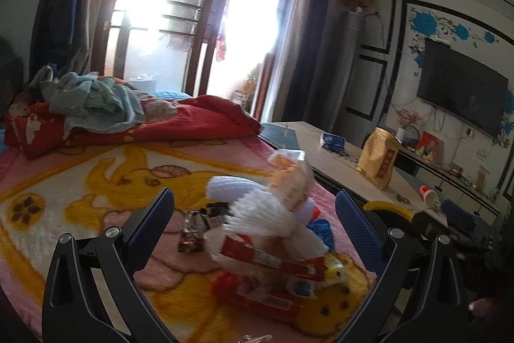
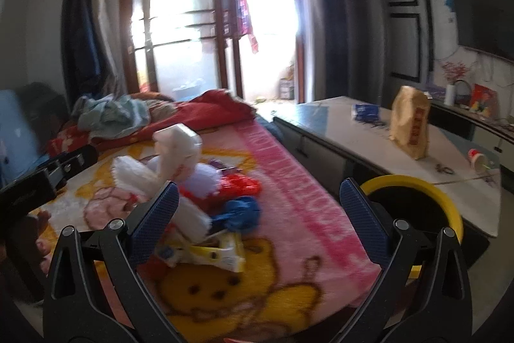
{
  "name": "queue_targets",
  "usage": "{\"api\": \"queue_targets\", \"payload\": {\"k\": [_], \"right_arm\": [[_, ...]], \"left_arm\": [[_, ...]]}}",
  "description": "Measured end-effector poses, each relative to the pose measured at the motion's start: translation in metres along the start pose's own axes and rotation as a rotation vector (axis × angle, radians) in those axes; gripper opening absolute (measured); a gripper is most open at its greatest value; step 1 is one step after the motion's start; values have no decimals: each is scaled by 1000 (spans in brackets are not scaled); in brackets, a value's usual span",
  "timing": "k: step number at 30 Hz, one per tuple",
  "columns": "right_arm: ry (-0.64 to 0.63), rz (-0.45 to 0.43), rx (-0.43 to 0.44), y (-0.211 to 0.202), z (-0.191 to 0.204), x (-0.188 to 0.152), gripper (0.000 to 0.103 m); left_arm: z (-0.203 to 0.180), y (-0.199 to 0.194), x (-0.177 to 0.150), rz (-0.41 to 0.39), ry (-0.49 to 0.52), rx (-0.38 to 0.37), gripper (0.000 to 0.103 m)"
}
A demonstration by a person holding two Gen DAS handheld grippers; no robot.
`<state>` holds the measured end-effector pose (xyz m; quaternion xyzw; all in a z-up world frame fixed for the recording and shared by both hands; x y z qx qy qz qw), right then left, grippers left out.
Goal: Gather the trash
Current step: 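Grasp the white plastic bag with the right tool while the left tool grasps white foam mesh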
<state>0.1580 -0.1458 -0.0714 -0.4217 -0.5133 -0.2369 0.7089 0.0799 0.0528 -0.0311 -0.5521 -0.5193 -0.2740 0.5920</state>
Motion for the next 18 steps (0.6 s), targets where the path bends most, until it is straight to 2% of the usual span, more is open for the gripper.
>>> {"api": "queue_targets", "payload": {"k": [6,12,18], "right_arm": [[-50,44,76,25,27,2,92],[2,80,113,49,25,14,92],[48,112,149,79,18,31,92]], "left_arm": [[34,7,11,0,-45,57,97],[60,23,17,41,-35,46,97],[68,38,19,80,-29,4,97]]}}
Point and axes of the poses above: each gripper's, at about its wrist camera, not at the fingertips, and y roughly the way its jaws point, z to its left, x to its top, the point moved 8 cm from there along y, roughly the way its jaws point, and after that the axes turned 10 degrees about x, right-handed, at the moved point
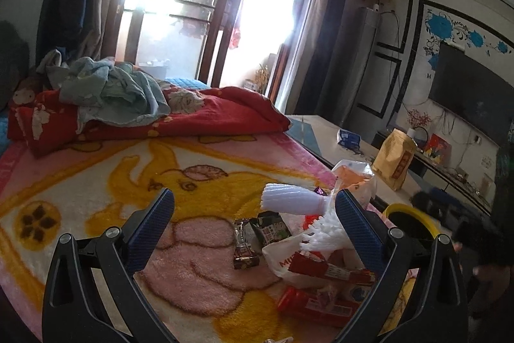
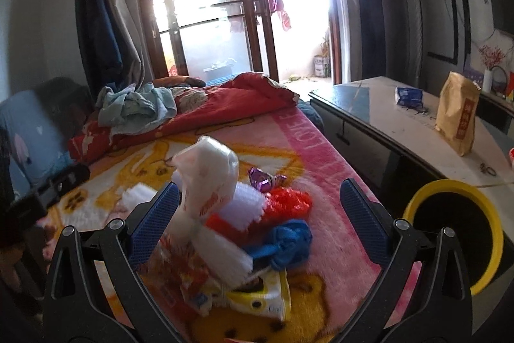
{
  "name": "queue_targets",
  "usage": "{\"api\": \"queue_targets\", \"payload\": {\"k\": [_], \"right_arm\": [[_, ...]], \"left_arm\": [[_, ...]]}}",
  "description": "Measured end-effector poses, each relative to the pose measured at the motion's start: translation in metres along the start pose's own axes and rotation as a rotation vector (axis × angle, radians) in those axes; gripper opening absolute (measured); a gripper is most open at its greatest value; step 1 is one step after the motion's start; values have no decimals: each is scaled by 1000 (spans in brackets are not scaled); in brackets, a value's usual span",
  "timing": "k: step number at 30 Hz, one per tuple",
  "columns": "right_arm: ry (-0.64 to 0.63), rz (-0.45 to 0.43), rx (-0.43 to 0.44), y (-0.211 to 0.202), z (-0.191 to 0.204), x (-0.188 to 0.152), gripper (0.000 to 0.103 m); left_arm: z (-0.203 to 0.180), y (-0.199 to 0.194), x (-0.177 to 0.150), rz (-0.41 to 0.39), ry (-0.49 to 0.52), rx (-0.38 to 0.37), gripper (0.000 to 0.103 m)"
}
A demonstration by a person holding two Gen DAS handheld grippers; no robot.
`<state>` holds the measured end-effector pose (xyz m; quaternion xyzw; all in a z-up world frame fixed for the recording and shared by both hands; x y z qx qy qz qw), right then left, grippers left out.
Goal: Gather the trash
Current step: 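Grasp the white plastic bag with the right tool while the left tool grasps white foam mesh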
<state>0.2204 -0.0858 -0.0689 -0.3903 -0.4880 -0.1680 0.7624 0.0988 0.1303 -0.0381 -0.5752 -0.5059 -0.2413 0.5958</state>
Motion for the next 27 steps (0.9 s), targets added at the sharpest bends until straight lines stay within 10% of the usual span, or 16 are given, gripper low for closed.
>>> {"api": "queue_targets", "payload": {"k": [17,27], "right_arm": [[84,144,224,55,17,29,92],[167,266,238,86,22,12,73]], "left_arm": [[-75,31,-30,132,177,-288,95],[-83,50,-41,202,156,-320,56]]}}
Point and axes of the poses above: each gripper's, at about its wrist camera, not at the fingertips, and y roughly the way its jaws point, z to its left, x to its top, the point moved 8 cm from there along y, roughly the way its jaws point, and after that the axes turned 10 degrees about x, right-handed, at the moved point
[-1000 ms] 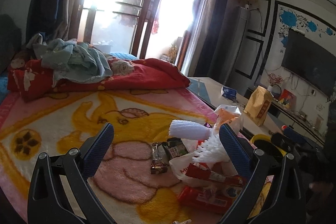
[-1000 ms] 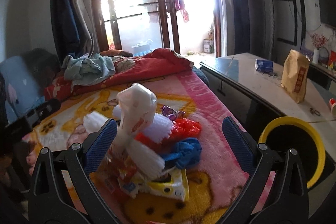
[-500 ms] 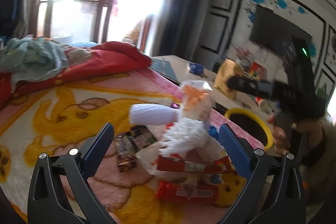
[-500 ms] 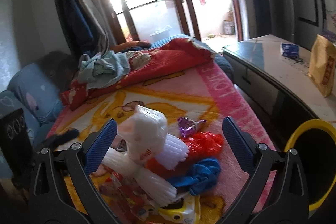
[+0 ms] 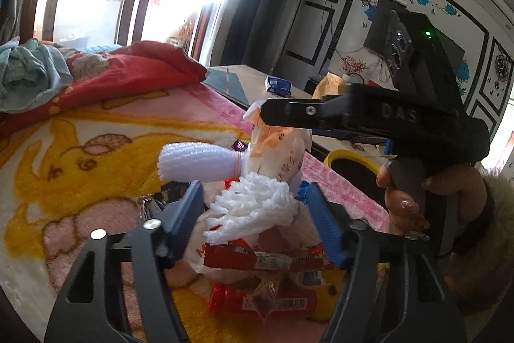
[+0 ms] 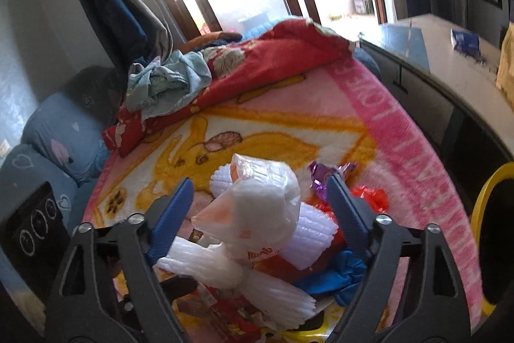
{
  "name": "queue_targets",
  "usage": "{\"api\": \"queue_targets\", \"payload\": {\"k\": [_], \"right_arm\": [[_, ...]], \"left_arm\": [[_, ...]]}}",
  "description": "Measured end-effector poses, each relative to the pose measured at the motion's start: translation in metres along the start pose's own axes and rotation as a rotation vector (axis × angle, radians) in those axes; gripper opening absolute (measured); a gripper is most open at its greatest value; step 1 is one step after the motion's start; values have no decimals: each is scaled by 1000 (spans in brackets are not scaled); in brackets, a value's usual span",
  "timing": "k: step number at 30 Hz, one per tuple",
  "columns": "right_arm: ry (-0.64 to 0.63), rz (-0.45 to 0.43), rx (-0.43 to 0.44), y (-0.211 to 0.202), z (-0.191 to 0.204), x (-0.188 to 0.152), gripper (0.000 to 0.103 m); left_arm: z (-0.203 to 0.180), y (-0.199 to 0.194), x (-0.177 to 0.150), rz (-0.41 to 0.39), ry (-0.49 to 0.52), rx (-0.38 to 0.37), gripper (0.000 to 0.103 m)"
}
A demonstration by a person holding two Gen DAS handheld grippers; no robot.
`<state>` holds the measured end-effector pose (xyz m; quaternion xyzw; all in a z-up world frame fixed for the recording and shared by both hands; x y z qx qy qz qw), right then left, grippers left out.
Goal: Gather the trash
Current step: 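Grasp the white plastic bag with the right tool while the left tool grasps white foam mesh, then carry the white bag and foam mesh with both tools over the yellow bin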
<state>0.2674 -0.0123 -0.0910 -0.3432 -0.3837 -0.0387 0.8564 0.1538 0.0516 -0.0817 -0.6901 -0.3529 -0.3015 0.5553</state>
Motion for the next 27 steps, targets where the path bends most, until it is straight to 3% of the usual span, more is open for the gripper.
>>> {"api": "queue_targets", "payload": {"k": [3,9,14,21,27], "right_arm": [[40,23,41,4,-2,-4,56],[35,4,51,-5,2,-1,43],[-6,-63,49,-28,14,11,35],[-44,-162,40,-63,24,32,34],[-87,-261,-16,-97,21,50,34]], "left_arm": [[-3,-1,-2,-1,-4,-4,39],[-14,-8,3,-25,13,-17,17],[-27,-24,14,-77,35,-38,16],[-45,-46,32,-140,70,-63,15],[-57,-54,37,-153,94,-78,15]]}}
Point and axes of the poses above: each gripper's, at about its wrist camera, not at the fingertips, and y roughly the way its jaws point, z to its left, x to its top, the point moved 8 cm from there along y, roughly the way its jaws point, and after that the axes turned 10 degrees about x, right-handed, at the moved point
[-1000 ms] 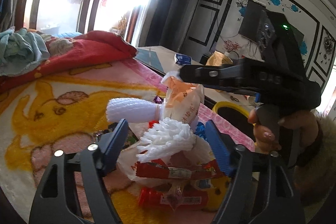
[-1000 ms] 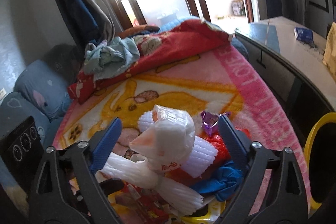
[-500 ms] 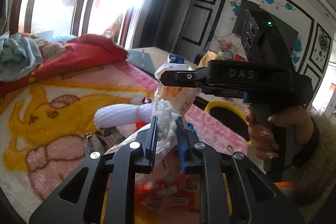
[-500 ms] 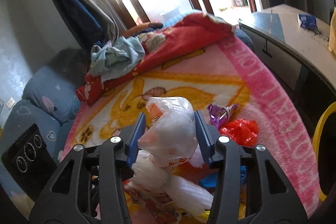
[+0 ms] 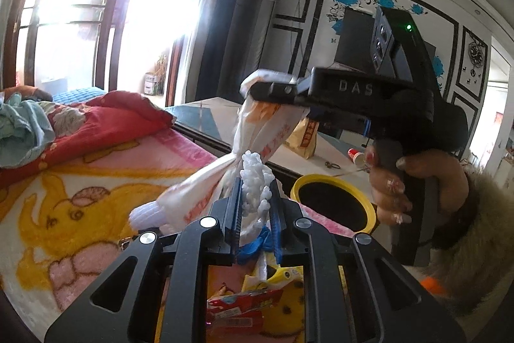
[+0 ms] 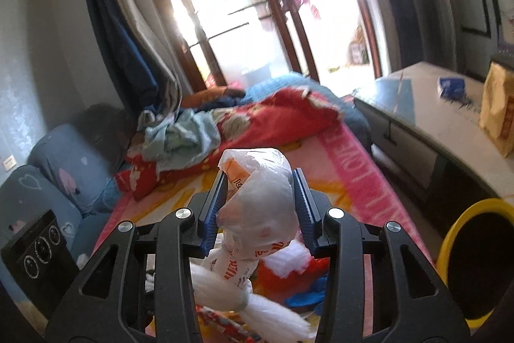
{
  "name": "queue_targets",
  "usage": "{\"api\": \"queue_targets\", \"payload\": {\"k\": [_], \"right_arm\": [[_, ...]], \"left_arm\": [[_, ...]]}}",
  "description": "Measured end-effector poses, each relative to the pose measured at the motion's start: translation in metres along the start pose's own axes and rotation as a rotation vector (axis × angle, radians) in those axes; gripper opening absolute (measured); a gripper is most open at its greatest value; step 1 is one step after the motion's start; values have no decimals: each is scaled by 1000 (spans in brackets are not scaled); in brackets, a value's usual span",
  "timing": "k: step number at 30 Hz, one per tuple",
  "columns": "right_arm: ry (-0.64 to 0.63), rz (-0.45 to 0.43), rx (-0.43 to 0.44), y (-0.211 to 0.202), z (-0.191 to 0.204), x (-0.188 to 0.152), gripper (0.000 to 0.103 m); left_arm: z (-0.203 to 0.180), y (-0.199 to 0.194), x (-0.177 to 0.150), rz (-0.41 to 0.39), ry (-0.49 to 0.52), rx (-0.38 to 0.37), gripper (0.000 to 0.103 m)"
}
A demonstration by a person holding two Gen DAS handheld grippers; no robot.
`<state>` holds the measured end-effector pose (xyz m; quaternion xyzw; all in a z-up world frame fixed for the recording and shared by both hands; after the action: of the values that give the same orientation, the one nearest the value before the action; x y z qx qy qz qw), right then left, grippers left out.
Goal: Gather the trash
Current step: 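Carry the white bag and foam mesh with both tools over the yellow bin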
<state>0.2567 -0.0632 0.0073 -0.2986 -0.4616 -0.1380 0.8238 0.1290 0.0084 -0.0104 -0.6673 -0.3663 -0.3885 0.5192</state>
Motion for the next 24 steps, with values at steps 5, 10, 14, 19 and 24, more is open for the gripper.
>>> {"api": "queue_targets", "payload": {"k": [5,10,14,19,24], "right_arm": [[2,-56,-50,-23,-15,12,34],[23,-115,-122,-50,-39,18,34],[50,-150,-173,-72,-59,18,34],[76,-190,-239,-95,-83,17,34],[97,-213,-308,-116,-109,13,34]], "left_arm": [[-13,5,3,1,14,-14,15],[-26,13,5,9,32,-32,15],[-37,18,11,2,48,-49,15],[-52,25,18,-2,64,-62,15],[-67,32,23,-7,82,-72,15]]}}
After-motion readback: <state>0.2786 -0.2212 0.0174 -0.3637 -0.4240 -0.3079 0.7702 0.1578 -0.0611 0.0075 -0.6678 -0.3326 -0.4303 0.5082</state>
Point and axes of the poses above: each gripper's, at about its wrist camera, not at the fingertips, and y roughly the way its jaws point, z to its left, x to its top, the point moved 8 cm from there along y, roughly the way its jaws point, and after that the axes turned 10 degrees about x, right-handed, at the moved point
